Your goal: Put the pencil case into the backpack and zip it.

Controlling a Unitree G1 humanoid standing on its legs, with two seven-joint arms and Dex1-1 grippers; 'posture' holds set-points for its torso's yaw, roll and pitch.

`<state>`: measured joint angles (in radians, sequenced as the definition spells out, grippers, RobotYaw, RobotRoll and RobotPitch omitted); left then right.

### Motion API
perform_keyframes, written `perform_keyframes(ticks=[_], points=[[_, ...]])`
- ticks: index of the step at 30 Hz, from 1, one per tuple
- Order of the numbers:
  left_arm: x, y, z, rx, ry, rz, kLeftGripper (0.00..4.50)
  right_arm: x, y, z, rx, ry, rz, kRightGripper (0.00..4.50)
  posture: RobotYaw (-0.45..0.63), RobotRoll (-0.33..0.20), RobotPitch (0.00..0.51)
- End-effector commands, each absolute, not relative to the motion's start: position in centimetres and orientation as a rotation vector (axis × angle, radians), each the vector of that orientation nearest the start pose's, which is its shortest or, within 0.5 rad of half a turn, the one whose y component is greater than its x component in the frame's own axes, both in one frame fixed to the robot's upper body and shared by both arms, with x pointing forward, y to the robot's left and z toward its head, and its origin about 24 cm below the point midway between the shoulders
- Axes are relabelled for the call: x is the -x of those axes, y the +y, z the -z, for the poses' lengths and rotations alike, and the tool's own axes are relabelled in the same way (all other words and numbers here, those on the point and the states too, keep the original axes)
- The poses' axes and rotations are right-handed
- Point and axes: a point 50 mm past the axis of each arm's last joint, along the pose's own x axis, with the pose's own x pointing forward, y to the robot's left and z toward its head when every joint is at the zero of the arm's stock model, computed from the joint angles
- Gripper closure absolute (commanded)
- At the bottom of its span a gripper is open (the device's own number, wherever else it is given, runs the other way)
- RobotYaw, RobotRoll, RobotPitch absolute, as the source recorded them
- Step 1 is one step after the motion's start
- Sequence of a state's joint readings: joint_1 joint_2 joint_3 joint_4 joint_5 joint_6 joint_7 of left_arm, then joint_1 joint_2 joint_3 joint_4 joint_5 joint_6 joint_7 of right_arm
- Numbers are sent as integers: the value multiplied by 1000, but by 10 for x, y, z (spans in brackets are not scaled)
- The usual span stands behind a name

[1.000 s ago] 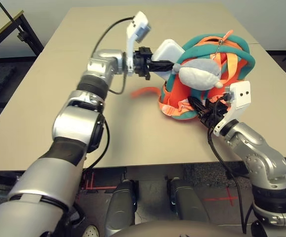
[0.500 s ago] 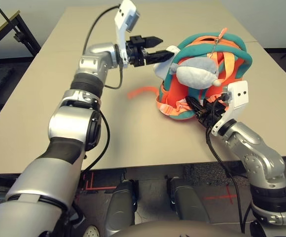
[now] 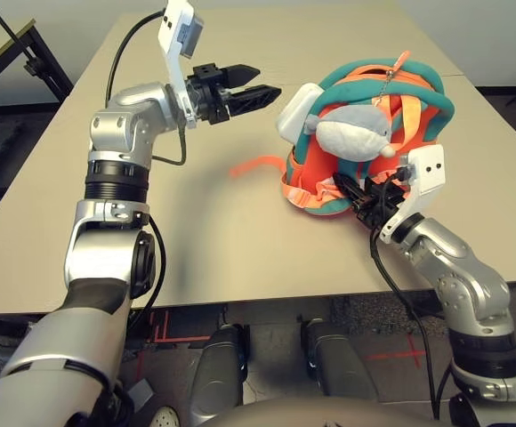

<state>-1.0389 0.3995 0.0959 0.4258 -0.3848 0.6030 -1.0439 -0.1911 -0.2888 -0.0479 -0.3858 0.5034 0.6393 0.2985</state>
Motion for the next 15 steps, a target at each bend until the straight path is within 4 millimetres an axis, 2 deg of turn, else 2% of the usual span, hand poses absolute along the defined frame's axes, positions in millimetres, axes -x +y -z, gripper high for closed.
perform_keyframes(ticks=[1, 4, 10, 15], points=[[-361, 138, -251, 41, -42, 1128, 3386, -266, -145, -115, -151, 150, -560, 3650, -112, 0, 139], [-361, 135, -248, 41, -24, 1128, 4500, -265, -145, -115, -151, 149, -560, 3650, -116, 0, 138], [-368, 120, -234, 28, 24, 1137, 4500, -265, -144, -115, -154, 146, -555, 3650, -130, 0, 136], [-380, 89, -223, 49, 72, 1161, 4500, -270, -151, -118, -147, 129, -521, 3650, -133, 0, 137]])
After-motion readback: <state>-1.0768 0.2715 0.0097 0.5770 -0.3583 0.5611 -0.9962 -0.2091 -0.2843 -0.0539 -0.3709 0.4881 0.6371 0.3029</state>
